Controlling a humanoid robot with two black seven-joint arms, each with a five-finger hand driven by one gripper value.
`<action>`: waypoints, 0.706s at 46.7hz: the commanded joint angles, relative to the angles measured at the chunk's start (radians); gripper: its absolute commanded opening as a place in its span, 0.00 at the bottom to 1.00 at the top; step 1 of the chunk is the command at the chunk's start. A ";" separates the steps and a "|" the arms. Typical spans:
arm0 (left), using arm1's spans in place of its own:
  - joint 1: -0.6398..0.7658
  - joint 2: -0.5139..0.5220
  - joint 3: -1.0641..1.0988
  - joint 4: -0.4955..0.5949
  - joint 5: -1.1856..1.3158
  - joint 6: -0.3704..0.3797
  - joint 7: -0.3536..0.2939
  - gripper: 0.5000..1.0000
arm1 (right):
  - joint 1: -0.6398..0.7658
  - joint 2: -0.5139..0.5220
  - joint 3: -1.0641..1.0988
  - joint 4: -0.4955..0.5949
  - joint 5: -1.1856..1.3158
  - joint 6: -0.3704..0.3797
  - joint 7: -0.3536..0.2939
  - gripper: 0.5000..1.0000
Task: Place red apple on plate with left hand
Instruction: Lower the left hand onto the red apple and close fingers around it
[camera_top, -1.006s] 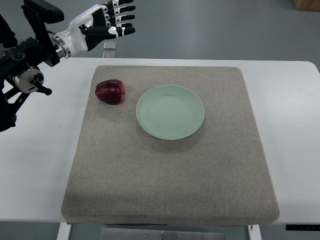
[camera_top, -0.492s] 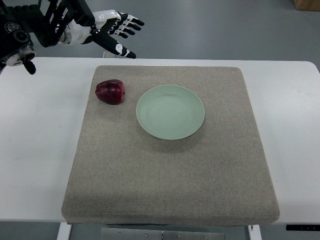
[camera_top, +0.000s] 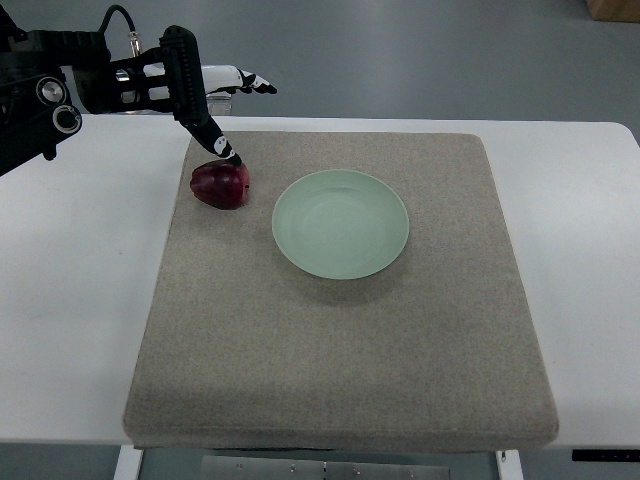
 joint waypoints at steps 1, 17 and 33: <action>-0.007 0.011 0.002 -0.026 0.030 -0.047 0.059 0.98 | 0.000 0.000 0.000 0.001 0.000 0.000 0.000 0.86; -0.006 0.065 0.003 -0.086 0.030 -0.093 0.094 0.99 | 0.000 0.000 0.000 0.001 0.000 0.000 0.000 0.86; 0.025 0.054 0.022 -0.084 0.036 -0.085 0.102 0.95 | 0.000 0.000 0.000 -0.001 0.000 0.000 0.000 0.86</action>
